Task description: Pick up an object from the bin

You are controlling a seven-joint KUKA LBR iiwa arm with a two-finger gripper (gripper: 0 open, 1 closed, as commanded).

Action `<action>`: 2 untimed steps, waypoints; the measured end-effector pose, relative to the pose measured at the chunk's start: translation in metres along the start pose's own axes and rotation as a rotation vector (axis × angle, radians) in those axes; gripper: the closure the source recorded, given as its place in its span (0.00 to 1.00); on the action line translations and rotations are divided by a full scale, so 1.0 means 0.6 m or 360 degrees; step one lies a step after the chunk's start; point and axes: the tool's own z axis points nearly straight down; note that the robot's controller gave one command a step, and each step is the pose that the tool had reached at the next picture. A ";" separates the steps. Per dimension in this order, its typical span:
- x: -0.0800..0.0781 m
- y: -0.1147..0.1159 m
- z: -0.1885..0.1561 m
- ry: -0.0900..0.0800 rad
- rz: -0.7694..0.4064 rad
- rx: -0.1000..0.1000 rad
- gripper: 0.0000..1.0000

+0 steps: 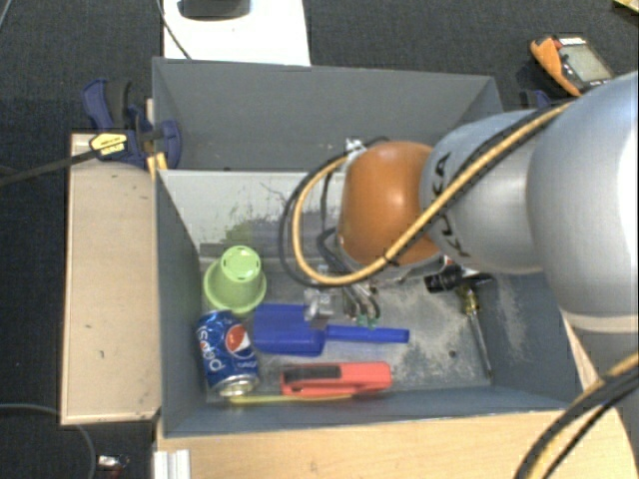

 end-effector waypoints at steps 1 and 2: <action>-0.002 0.001 -0.032 -0.0006 0.0003 -0.0002 1.00; -0.003 0.001 -0.048 -0.0011 0.0007 -0.0005 1.00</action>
Offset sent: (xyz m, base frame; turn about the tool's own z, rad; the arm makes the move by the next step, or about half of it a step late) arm 0.0009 -0.0002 0.0312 0.0015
